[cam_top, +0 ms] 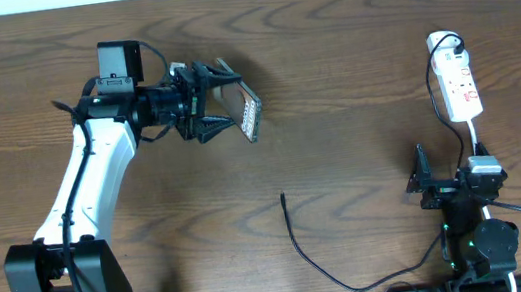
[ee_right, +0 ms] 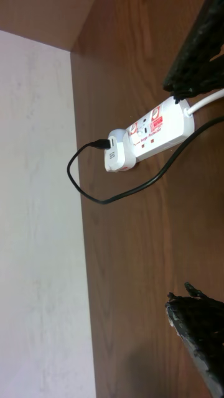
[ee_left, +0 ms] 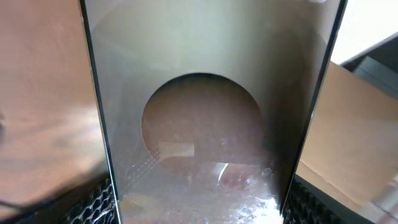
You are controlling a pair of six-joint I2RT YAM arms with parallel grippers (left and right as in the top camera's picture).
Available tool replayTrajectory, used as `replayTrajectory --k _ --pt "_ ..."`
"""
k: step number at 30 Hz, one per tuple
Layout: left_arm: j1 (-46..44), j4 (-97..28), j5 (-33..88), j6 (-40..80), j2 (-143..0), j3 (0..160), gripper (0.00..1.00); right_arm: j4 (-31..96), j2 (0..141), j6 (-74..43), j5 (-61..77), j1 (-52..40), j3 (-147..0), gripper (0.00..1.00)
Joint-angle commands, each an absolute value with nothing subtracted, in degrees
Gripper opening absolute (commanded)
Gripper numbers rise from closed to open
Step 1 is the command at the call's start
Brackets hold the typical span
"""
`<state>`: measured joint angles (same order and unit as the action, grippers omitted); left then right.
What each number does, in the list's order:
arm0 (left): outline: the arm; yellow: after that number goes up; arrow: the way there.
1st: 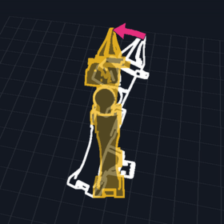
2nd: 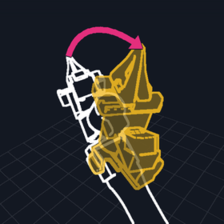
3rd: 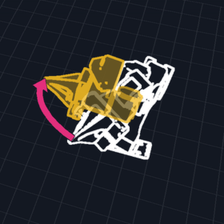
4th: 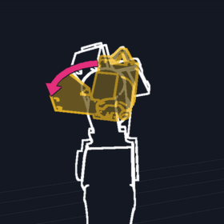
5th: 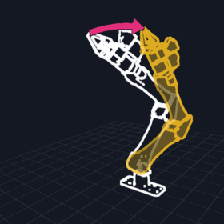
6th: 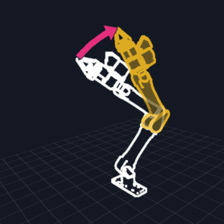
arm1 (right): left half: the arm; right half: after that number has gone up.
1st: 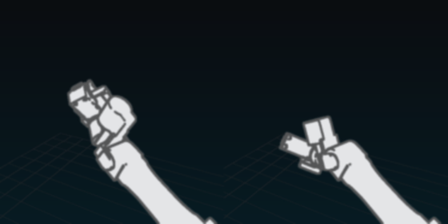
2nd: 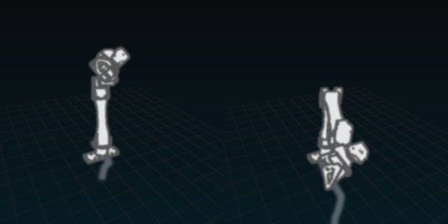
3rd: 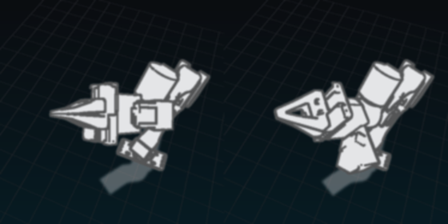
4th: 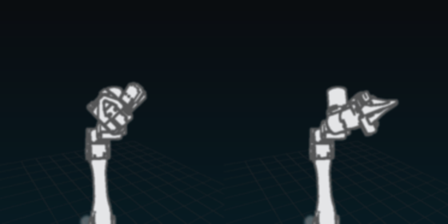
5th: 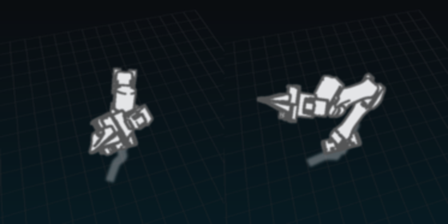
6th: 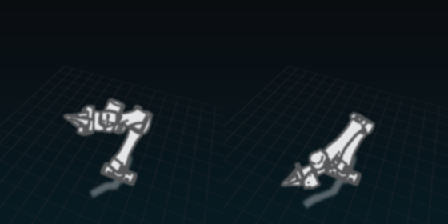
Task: Plug charger to phone and switch on socket
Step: 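Swing the right gripper toward the phone held by the left gripper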
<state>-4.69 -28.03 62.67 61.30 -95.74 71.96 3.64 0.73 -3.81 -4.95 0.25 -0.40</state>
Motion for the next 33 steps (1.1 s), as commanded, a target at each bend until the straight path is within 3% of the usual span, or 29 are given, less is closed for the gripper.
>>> replayTrajectory --k 1,13,28,33 --pt "-4.69 -27.66 55.42 52.84 -94.39 73.84 0.08 3.84 0.6 -3.14 -5.45 -0.1 -0.32 0.99" --pt "-4.69 -16.34 51.81 51.48 -94.41 73.36 0.07 3.84 0.6 -3.14 -5.45 -0.1 -0.32 0.99" --pt "-4.69 -16.1 53.1 52.88 -94.52 73.36 0.07 3.22 0.6 -2.33 -8.27 -0.05 -0.32 0.99" --pt "-4.69 -14.39 53.74 55.55 -94.52 73.34 0.07 -3.92 0.62 -9.21 -1.78 -0.05 -0.32 0.99"
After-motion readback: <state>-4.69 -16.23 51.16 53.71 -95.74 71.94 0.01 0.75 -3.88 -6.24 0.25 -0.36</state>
